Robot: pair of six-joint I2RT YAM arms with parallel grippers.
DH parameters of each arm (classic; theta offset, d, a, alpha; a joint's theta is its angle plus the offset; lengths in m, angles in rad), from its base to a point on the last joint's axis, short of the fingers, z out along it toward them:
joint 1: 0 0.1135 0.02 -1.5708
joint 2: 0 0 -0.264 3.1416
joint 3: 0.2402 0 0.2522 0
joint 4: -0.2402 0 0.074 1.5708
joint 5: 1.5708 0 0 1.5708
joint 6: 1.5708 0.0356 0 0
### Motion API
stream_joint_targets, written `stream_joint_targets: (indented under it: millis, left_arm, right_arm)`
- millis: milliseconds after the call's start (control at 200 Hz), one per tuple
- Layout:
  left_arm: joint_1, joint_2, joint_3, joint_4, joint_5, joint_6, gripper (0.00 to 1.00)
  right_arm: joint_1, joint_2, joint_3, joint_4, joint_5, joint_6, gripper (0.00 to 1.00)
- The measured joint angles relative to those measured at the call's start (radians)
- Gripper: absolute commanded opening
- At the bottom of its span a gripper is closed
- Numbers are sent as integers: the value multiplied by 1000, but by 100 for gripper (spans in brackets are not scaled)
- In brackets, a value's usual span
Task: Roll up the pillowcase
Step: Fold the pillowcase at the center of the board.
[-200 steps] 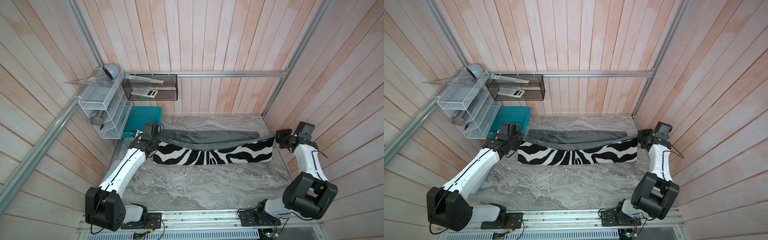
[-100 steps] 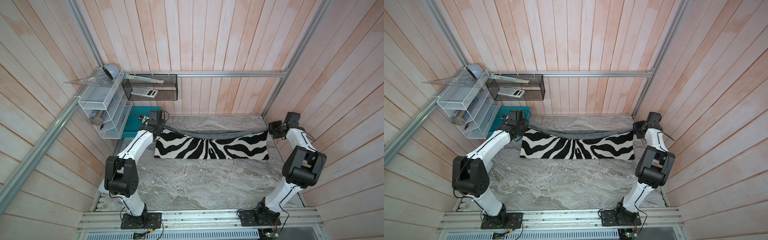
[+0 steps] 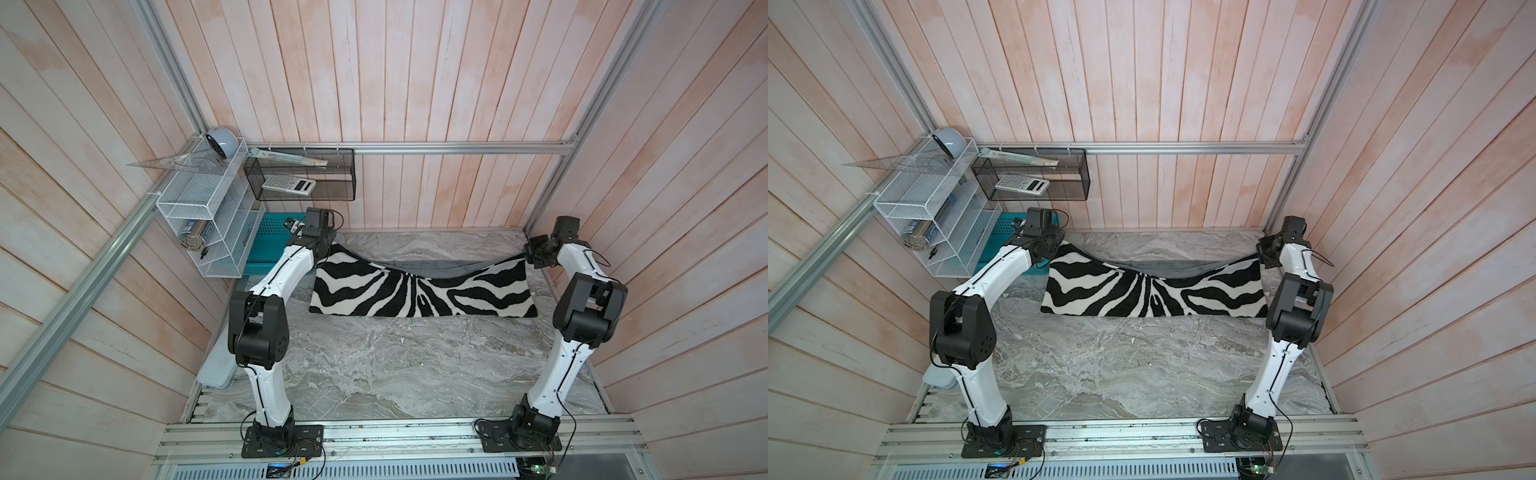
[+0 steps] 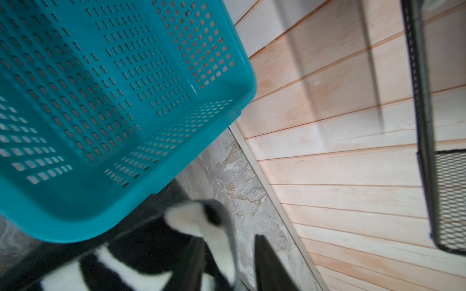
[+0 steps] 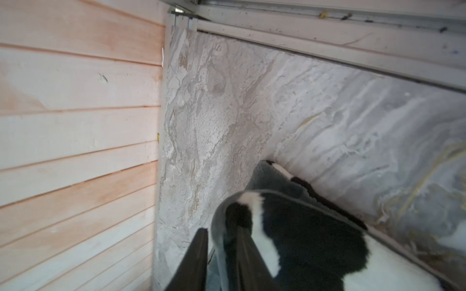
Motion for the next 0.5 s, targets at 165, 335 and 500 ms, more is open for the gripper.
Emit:
stream_joint_targets:
  millis: [165,335,500]
  left_arm:
    - [3,-8,2,31,10,20,100]
    - [-43,-80,-28,47,14,60,93]
    - [-167,-225,-183,99,15,77,0]
  right_arm:
    - [8,-1,4,5,-6,-19,57]
    - [11,-176,-183,42,19,-57,5]
    - [68,-369,-391,62,44,-101,0]
